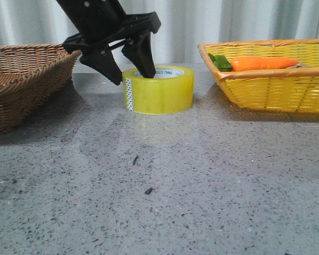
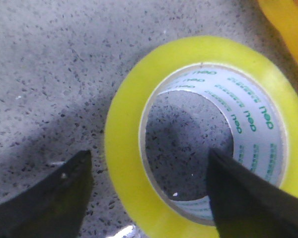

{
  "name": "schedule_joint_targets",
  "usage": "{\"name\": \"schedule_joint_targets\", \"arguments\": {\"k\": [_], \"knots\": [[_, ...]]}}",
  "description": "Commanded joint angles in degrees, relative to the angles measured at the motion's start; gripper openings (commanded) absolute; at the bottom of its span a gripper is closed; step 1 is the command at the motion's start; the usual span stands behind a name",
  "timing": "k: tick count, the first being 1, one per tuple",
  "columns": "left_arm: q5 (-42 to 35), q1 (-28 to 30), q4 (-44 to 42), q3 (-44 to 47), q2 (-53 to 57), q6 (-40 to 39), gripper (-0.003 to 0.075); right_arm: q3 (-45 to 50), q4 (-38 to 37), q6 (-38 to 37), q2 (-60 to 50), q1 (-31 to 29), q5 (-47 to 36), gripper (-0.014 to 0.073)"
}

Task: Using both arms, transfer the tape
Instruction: 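Lower the left gripper into the tape roll's hole and grasp its rim, then lift the tape roll with the left gripper and carry it over the brown basket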

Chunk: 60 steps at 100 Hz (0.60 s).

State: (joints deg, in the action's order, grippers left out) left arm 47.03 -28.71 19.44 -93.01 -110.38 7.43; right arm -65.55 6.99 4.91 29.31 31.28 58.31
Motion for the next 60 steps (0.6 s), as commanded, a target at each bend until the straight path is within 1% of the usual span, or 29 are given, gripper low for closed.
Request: {"name": "schedule_joint_targets", "arguments": {"k": [1, 2, 4, 5, 6, 9, 11, 12, 13, 15, 29, 46, 60], "knots": [[-2.18, -0.14, 1.59, -1.86, 2.83, -0.37, 0.0312, -1.2, -0.24, -0.28, 0.4, -0.05, -4.78, -0.0057], [-2.18, -0.14, 1.59, -1.86, 2.83, -0.37, 0.0284, -1.2, -0.24, -0.28, 0.4, -0.05, -4.78, -0.0057], [-2.18, -0.14, 1.59, -1.86, 2.83, -0.37, 0.0256, -1.2, -0.24, -0.28, 0.4, -0.05, -4.78, -0.0057], [-2.18, -0.14, 1.59, -1.86, 2.83, -0.37, 0.0209, -1.2, -0.24, -0.28, 0.4, -0.05, -4.78, -0.0057], [-2.18, -0.14, 1.59, -1.86, 2.83, -0.37, 0.0209, -1.2, -0.24, -0.28, 0.4, -0.05, -4.78, -0.0057], [-2.18, -0.14, 1.59, -1.86, 2.83, -0.37, 0.0127, -1.2, -0.24, -0.28, 0.4, -0.05, -4.78, -0.0057], [-2.18, -0.14, 1.59, -1.86, 2.83, -0.37, 0.0093, -1.2, -0.24, -0.28, 0.4, -0.05, -4.78, -0.0057], [-2.18, -0.14, 1.59, -1.86, 2.83, -0.37, 0.0042, -1.2, -0.24, -0.28, 0.4, -0.05, -4.78, -0.0057], [-2.18, -0.14, 1.59, -1.86, 2.83, -0.37, 0.0042, -1.2, -0.24, -0.28, 0.4, -0.05, -4.78, -0.0057], [-2.18, -0.14, 1.59, -1.86, 2.83, -0.37, -0.0022, -1.2, -0.24, -0.28, 0.4, -0.05, -4.78, -0.0057], [-1.25, -0.14, 1.59, -4.59, 3.66, 0.15, -0.002, -1.2, -0.24, -0.28, 0.4, -0.05, -4.78, -0.0057], [-0.18, 0.25, 1.33, -13.84, 7.38, 1.55, -0.002, -1.2, -0.24, -0.28, 0.4, -0.05, -4.78, -0.0057], [1.66, 2.73, 0.7, -20.48, 10.05, 1.55, -0.002, -1.2, -0.24, -0.28, 0.4, -0.05, -5.45, -0.0057]]}}
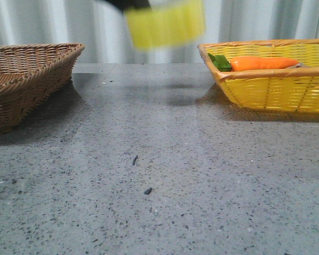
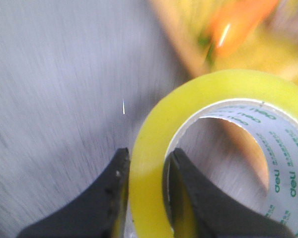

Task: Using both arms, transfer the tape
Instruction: 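Lift the tape roll with the left gripper and carry it over the brown basket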

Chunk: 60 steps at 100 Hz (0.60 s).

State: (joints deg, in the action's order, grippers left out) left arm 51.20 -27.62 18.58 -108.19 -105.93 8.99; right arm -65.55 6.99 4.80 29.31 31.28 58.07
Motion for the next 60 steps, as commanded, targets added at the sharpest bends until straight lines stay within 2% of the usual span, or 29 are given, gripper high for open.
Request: {"name": "schedule_joint_targets", "arguments": {"k": [1, 23, 36, 60], "knots": [[-2.13, 1.8, 1.54, -5.54, 5.71, -0.01, -0.002, -1.2, -0.24, -0.17, 0.4, -0.05, -5.19, -0.0057], [8.3, 9.4, -9.96, -6.85, 7.98, -5.39, -0.002, -1.2, -0.24, -0.17, 0.4, -0.05, -7.13, -0.0057], [14.65, 13.81, -11.09, -6.85, 8.21, -6.72, -0.002, -1.2, -0.24, -0.17, 0.4, -0.05, -8.28, -0.0057], [19.63, 19.86, -18.58, -5.68, 8.39, -6.84, -0.002, -1.2, -0.24, -0.17, 0.4, -0.05, -8.95, -0.0057]]}}
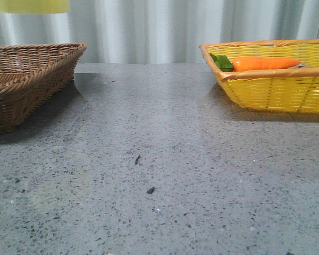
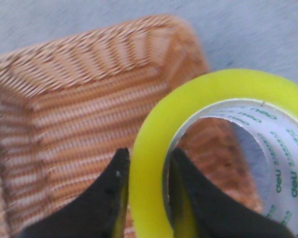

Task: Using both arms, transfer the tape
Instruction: 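Lift the tape roll with the left gripper and carry it over the brown basket, then lower the tape roll into the brown basket and open the left gripper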

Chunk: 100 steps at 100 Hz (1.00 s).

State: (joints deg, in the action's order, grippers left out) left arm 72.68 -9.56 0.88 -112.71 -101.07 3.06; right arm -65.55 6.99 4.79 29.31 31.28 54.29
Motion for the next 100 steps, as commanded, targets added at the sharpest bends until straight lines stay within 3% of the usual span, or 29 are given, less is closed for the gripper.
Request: {"name": "schedule_joint_targets", "arguments": {"k": [1, 26, 38, 50, 60, 73, 100], "knots": [[-1.85, 1.98, -0.88, -1.0, 3.53, -0.91, -0.002, -1.2, -0.24, -0.16, 0.4, -0.05, -5.16, -0.0057], [-1.28, 6.5, 0.78, 0.7, 3.53, -2.41, 0.0007, -1.2, -0.24, -0.16, 0.4, -0.05, -5.16, -0.0057], [-1.17, 7.67, 2.18, 0.7, 3.53, -2.52, 0.0176, -1.2, -0.24, -0.16, 0.4, -0.05, -5.16, -0.0057], [-1.06, 8.05, 2.16, 0.7, 3.53, -5.99, 0.0417, -1.2, -0.24, -0.16, 0.4, -0.05, -5.16, -0.0057], [-1.06, 8.09, 2.16, 0.7, 4.04, -6.13, 0.0508, -1.2, -0.24, -0.16, 0.4, -0.05, -5.05, -0.0057], [-2.71, 8.09, 2.29, 0.7, 6.3, -7.19, 0.0458, -1.2, -0.24, -0.16, 0.4, -0.05, -3.84, -0.0057], [-14.85, 6.57, 6.64, 1.79, 18.27, -7.71, 0.0228, 3.23, -1.02, -0.16, -2.26, -0.05, -5.08, -0.0057]]}}
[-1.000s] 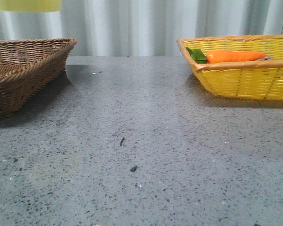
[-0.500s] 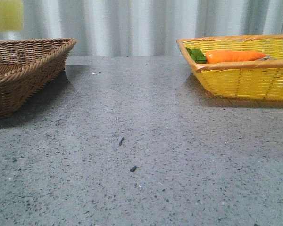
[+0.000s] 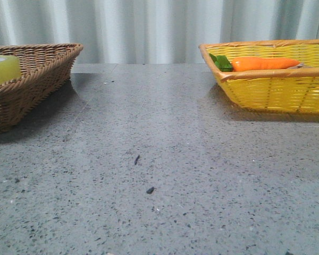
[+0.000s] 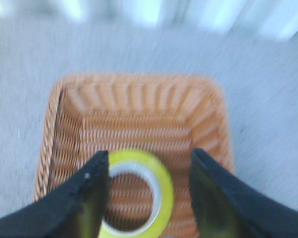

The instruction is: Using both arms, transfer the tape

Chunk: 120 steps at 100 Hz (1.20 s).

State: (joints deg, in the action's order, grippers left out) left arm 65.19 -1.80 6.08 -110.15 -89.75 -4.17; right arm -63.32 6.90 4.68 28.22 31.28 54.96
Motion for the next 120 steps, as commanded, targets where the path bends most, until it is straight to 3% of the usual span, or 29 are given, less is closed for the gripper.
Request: {"name": "schedule_joint_targets", "arguments": {"k": [1, 25, 49, 70, 86, 120], "knots": [[-7.63, -1.45, 1.24, -0.43, 7.81, -0.47, 0.0224, 1.62, -1.1, -0.04, -1.39, -0.05, -6.37, -0.0057], [-17.25, -8.11, -0.42, 15.43, 25.3, 3.81, 0.0139, 16.98, -6.9, -0.04, -13.74, -0.05, -19.62, -0.0057], [-25.19, -15.58, -0.42, 45.65, 50.2, 5.0, 0.0132, 29.08, -10.79, -0.04, -26.35, -0.05, -20.17, -0.0057], [-28.06, -16.47, 0.78, 65.56, 67.5, 5.0, 0.0107, 32.64, -10.79, -0.04, -29.11, -0.05, -23.41, -0.0062], [-28.04, -16.47, 4.73, 70.61, 73.73, 5.0, -0.002, 32.75, -10.79, -0.04, -29.11, -0.05, -23.39, -0.0062], [-27.1, -16.47, 7.26, 70.96, 75.68, 5.0, -0.002, 32.75, -10.79, -0.04, -29.11, -0.05, -23.39, -0.0062]]}}
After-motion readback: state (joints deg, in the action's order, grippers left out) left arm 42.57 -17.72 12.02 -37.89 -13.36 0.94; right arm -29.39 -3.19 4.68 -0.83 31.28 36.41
